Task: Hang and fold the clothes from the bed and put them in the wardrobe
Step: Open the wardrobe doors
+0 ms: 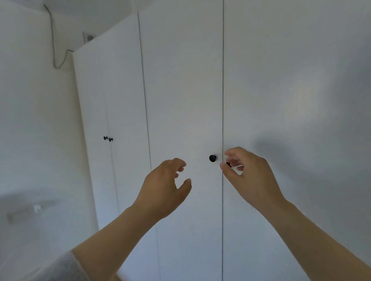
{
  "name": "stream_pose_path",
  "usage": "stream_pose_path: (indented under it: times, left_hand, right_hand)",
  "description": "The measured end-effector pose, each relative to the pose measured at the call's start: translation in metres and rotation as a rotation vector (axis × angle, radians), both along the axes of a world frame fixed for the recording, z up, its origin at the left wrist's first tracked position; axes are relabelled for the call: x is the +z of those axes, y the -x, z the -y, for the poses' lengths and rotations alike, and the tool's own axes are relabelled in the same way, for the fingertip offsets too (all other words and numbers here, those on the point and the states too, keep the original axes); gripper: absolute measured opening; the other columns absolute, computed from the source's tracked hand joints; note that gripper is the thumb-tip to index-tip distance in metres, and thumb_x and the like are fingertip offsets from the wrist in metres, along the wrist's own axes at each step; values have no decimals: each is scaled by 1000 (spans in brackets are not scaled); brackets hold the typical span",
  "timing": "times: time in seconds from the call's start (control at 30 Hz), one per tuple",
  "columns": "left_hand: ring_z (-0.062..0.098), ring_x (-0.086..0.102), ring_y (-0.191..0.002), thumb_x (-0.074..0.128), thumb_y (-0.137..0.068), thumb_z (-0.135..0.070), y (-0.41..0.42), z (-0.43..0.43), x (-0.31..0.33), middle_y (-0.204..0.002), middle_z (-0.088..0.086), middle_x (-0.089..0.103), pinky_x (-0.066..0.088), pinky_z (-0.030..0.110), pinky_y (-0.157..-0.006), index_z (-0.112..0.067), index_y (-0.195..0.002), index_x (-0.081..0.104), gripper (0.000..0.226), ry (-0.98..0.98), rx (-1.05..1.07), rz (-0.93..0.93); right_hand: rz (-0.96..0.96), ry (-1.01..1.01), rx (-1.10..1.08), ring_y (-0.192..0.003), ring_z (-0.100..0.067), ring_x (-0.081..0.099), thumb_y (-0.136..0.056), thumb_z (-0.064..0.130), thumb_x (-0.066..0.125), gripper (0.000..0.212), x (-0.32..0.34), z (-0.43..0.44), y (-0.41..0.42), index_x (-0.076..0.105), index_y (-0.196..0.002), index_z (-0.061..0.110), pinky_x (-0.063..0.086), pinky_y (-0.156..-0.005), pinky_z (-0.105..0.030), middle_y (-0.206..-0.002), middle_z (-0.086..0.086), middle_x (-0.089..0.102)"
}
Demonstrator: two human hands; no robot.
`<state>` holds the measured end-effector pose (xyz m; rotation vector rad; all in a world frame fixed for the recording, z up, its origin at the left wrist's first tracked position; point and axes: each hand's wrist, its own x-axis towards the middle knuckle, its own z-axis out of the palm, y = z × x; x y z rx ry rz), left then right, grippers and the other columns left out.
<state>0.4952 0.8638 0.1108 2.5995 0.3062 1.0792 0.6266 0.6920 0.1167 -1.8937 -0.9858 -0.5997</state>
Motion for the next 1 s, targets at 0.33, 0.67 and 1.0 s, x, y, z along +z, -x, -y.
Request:
stream_pose_path:
  times: [0.33,0.67,1.0]
  left_hand:
    - [1,54,-96,60,-90,-34,-108,-47,-12,-118,-13,58,45,21,-87,-26,-125,53,37,6,-187,5]
    - [3,53,-97,61,-90,-33,-194,-77,-38,-118,-13,57,43,20,-86,-25,-123,54,35,48,-432,-3]
    - [11,51,-96,64,-86,-27,-255,-125,-38,-110,-8,49,42,22,-84,-19,-118,56,33,-49,-715,32]
  right_hand:
    - [18,-2,-195,-94,-6,61,-91,34,63,29,-4,-24,-66,62,-117,22,52,-88,-33,-103,11,67]
    - [7,65,-449,-95,-5,60,-90,35,62,31,-27,-37,-96,61,-119,22,52,-88,-31,-102,13,65]
    - [-15,131,-670,-92,-3,56,-91,29,62,27,-51,-99,-105,61,-117,21,47,-83,-19,-107,12,61]
